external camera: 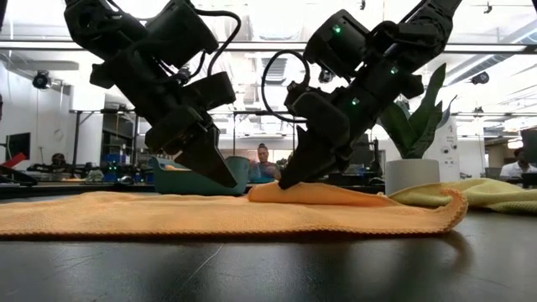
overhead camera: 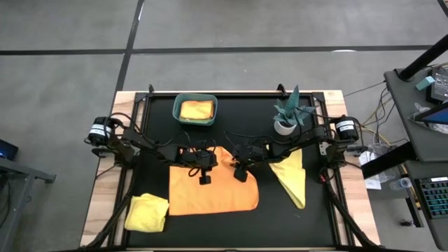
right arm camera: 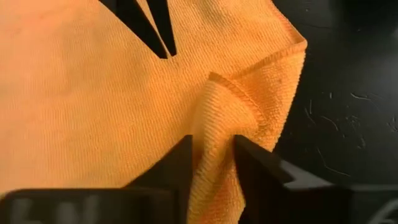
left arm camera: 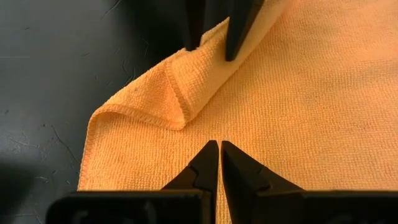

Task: Fold microfiber towels
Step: Fold the orange microfiber cloth

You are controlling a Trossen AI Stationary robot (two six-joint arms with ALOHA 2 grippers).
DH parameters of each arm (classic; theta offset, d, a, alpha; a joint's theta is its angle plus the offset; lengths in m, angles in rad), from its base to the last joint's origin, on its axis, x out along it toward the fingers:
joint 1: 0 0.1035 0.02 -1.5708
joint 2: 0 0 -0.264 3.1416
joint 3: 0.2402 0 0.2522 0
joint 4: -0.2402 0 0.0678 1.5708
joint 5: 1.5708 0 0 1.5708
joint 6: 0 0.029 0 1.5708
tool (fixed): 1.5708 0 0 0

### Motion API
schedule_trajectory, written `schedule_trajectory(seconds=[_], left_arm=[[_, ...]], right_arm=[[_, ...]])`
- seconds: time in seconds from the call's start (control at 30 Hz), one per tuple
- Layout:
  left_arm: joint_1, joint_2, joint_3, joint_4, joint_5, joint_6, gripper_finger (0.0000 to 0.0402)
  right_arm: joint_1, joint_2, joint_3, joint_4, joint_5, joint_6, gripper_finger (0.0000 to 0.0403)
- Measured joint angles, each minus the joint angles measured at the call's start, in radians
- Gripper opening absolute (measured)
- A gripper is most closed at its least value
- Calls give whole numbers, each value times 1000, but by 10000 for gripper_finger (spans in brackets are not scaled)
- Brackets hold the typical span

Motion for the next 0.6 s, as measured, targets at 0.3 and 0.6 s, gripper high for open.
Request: schedule_trajectory(seconds=[0.3, 0.6], left_arm=[[0, -3, 0, -13, 0, 2, 5], [0, -39, -2, -173, -71, -3, 5]], right_arm=[[16, -5, 0, -4, 15, -62, 11], [15, -78, 0, -193, 261, -22, 9]])
